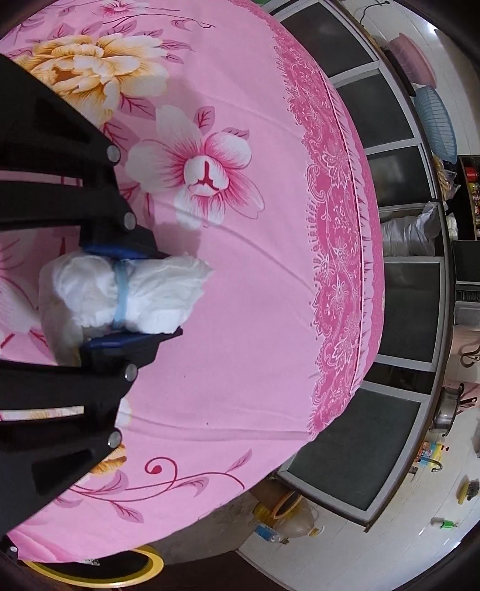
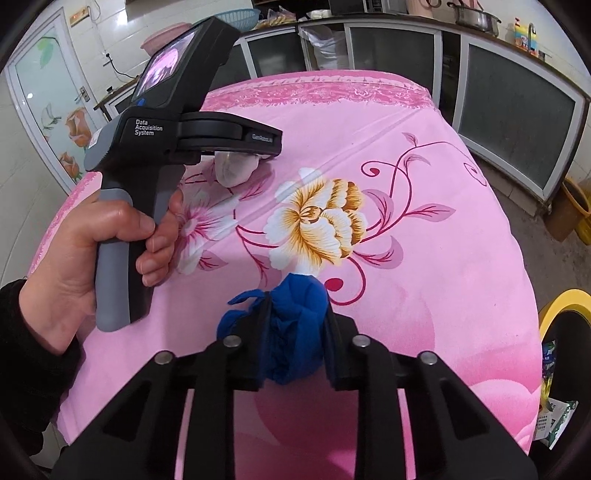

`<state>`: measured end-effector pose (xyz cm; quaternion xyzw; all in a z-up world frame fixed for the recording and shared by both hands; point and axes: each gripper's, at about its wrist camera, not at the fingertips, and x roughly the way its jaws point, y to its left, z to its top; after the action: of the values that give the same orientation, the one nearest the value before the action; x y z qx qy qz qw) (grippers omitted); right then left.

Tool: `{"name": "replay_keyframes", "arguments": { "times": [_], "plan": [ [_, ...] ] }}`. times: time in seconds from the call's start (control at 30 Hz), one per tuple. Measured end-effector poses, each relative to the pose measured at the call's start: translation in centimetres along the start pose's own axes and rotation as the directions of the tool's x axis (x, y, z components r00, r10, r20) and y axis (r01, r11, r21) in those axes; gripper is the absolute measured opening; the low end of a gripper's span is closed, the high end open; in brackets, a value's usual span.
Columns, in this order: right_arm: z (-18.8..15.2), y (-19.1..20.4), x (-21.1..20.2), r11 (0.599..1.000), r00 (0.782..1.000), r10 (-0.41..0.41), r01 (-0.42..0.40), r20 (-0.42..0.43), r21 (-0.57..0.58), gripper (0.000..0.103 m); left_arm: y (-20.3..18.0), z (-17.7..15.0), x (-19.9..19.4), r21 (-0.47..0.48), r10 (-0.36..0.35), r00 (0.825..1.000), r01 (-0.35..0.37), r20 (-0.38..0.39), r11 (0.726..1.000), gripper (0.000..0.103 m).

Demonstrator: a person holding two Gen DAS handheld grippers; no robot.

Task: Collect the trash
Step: 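Grasp the white tissue bundle with the left tool while the right tool grasps the blue glove, then carry the tissue bundle and blue glove over the yellow bin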

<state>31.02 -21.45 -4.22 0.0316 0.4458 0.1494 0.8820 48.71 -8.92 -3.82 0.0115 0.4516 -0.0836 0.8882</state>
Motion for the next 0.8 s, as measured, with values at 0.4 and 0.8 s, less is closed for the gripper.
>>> {"name": "replay_keyframes", "arguments": {
  "times": [0.4, 0.8],
  "plan": [
    [-1.2, 0.1, -4.5, 1.0, 0.999, 0.022, -0.023, 0.043, 0.021, 0.021, 3.2, -2.2, -8.2, -0.042, -0.008, 0.994, 0.012, 0.113, 0.999, 0.029],
    [-3.9, 0.0, -8.0, 0.998, 0.998, 0.023, -0.025, 0.054, 0.05, 0.021, 3.3, -9.6, -13.4, -0.012, -0.048, 0.992, 0.05, 0.117, 0.999, 0.029]
  ]
}}
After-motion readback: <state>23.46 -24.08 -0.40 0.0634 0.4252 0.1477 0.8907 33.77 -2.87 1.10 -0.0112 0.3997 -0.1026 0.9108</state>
